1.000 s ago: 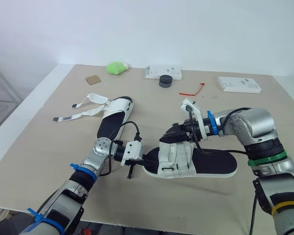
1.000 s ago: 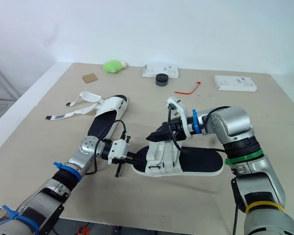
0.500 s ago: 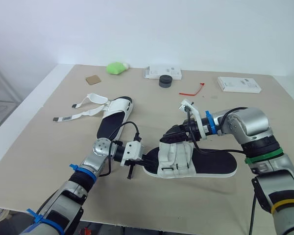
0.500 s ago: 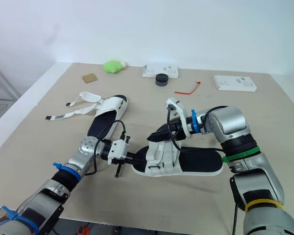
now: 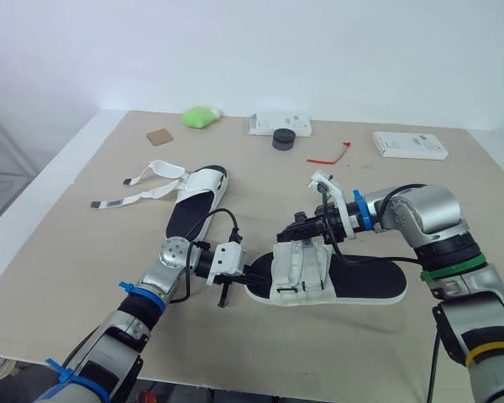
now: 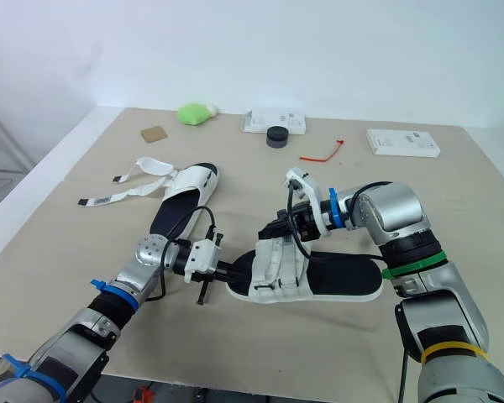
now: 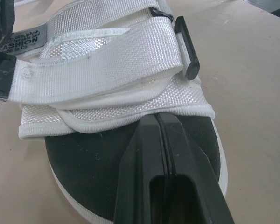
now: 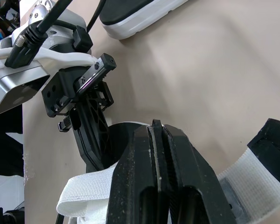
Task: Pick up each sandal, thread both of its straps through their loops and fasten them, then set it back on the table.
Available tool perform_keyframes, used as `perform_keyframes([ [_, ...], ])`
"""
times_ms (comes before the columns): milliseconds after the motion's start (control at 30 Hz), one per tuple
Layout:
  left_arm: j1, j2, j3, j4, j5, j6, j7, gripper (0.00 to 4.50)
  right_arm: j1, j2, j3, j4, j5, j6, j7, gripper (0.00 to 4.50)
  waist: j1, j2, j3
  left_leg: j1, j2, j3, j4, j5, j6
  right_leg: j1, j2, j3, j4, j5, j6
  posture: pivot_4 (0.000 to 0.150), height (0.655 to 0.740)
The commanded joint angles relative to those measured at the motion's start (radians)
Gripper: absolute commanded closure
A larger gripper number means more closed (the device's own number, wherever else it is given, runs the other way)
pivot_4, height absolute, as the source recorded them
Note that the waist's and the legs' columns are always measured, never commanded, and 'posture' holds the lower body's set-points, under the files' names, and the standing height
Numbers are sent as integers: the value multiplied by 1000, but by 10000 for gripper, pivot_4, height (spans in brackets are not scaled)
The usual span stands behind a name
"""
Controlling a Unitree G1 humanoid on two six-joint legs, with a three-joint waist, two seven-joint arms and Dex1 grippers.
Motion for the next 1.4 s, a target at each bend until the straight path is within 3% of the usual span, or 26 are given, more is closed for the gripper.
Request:
perform_keyframes([
  [33, 96, 43, -89, 132, 149, 70, 2, 45000, -23, -28, -40, -56, 50, 24, 45, 44228, 0, 0, 0, 0, 0, 0, 0, 0, 0, 0, 0, 0, 0, 0, 0, 1500, 7400],
  [167, 95, 43, -89, 134, 149, 69, 2, 45000, -42, -53, -105, -119, 123, 62, 74, 44228, 0, 1, 0, 0, 0, 0, 0, 0, 0, 0, 0, 0, 0, 0, 0, 1500, 7400],
  [533, 88, 42, -90, 147, 152, 64, -4, 45000, 118, -174, -294, -594, 362, 152, 20, 44228, 0, 0, 1, -1, 1, 0, 0, -2, -3, 0, -1, 0, 0, -1, 1, 1500, 7400],
  [600, 82, 41, -90, 155, 152, 63, -6, 45000, 224, -239, -280, -746, 334, 68, 27, 44228, 1, 0, 0, -1, 1, 0, 0, -2, -3, 0, -1, 0, 0, -2, 1, 1500, 7400],
  [700, 74, 39, -90, 164, 153, 62, -12, 45000, 473, -399, -194, -961, 144, -173, 28, 44228, 4, -5, -1, -2, 0, -1, 0, -2, -3, 0, 0, -2, 0, -5, 3, 1500, 7400],
  [933, 52, 39, -93, 173, 151, 65, -34, 45000, 709, -506, -131, -987, -47, -423, 7, 44228, -2, -6, 1, 1, 1, 5, 2, -5, -8, 1, -5, -2, -1, -4, 7, 1500, 7400],
  [1067, 37, 34, -95, 181, 151, 65, -44, 45000, 759, -467, -96, -958, -64, -443, -25, 44228, -1, -8, 1, 2, 4, 4, 2, -5, -9, 1, -8, -2, -1, -4, 7, 1500, 7400],
  [1200, 29, 29, -94, 182, 151, 67, -51, 45000, 734, -436, -153, -936, 69, -333, -13, 31123, 0, -9, 2, 2, 1, 6, 2, -5, -8, 1, -9, -2, -1, -4, 7, 1500, 7400],
  [1233, 27, 27, -93, 180, 150, 70, -53, 45000, 713, -428, -179, -924, 127, -275, -19, 24431, 0, -10, 2, 2, 1, 7, 2, -5, -8, 1, -8, -3, -1, -4, 6, 1500, 7400],
  [1300, 25, 27, -92, 177, 149, 73, -56, 45000, 675, -414, -251, -888, 267, -171, -18, 15369, 0, -10, 3, 2, 1, 7, 2, -4, -7, 1, -8, -3, -1, -5, 6, 1500, 7400],
  [1400, 27, 27, -93, 171, 148, 75, -59, 45000, 647, -439, -368, -818, 417, -79, 16, 15369, 1, -12, 4, 2, 1, 7, 2, -4, -7, 1, -8, -4, -1, -4, 6, 1500, 7400],
])
